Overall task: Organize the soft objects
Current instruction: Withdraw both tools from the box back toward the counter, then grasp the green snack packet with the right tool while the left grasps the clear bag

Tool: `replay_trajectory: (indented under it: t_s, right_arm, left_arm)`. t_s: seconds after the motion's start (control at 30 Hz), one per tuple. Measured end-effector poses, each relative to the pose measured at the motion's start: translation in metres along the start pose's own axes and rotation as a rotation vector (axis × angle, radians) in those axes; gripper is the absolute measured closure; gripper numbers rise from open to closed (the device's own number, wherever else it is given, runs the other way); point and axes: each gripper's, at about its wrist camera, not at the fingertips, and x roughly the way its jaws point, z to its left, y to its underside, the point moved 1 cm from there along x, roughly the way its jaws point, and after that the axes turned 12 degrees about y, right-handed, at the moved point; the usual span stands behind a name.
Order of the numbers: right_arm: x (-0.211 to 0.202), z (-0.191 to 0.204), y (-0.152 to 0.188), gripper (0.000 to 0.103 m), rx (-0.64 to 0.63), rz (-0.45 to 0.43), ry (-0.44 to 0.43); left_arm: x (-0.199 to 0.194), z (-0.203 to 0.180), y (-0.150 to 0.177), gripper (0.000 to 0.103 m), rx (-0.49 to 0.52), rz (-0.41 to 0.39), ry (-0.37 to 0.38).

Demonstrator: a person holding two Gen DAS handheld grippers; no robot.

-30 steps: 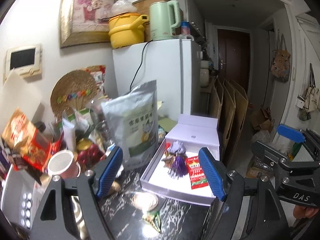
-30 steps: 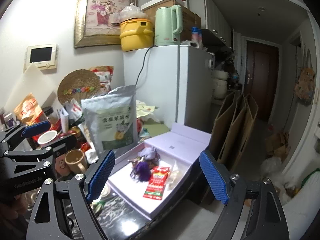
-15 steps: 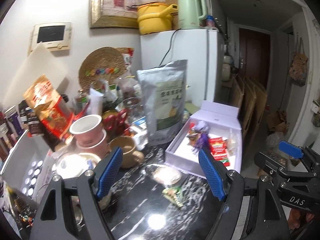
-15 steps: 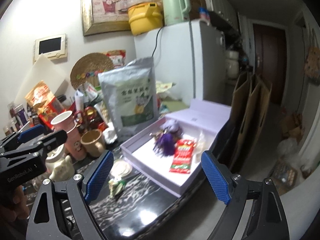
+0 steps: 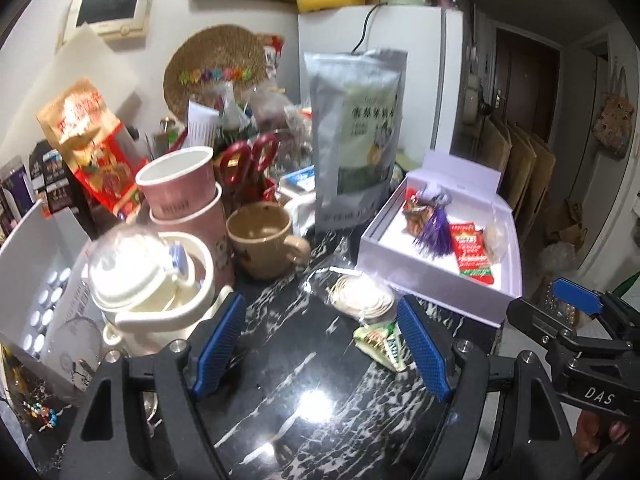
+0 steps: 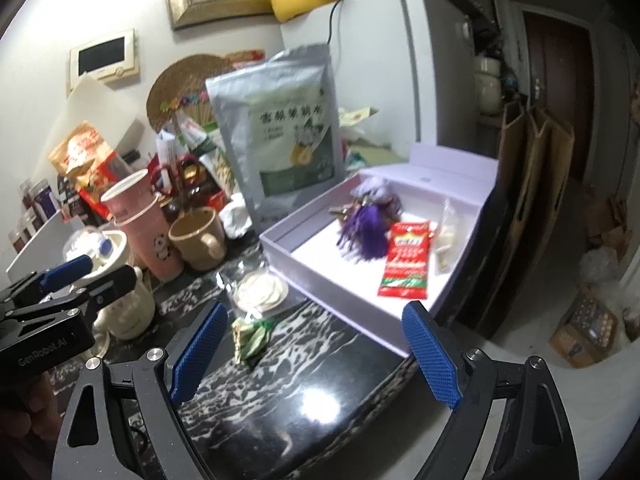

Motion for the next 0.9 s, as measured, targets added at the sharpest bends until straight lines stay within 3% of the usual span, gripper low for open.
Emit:
replay_trajectory:
  t_s: [0.43, 0.73, 0.83, 0.9]
  right_arm:
    - [0.056, 0.029, 0.026, 0.014, -0.02, 0.119, -0.092]
    - [0.093, 0.057, 0.036, 0.025, -0.078, 0.199, -0.147]
    - [0.104, 0.068, 0.039, 0.033, -0.109, 0.224, -0.16]
    - [0.112, 0.075, 0.042, 0.049, -0.138, 0.253, -0.158]
  left_arm:
    - [0.032, 0.026, 0.018, 0.025, -0.02, 0.099, 0.054]
    - [0.034, 0.035, 0.018, 0.025, -0.02, 0.114, 0.068]
    - [0.037, 0.037, 0.018, 0.025, -0.024, 0.126, 0.066]
    - [0.04, 0.037, 0.018, 0.025, -0.026, 0.135, 0.067]
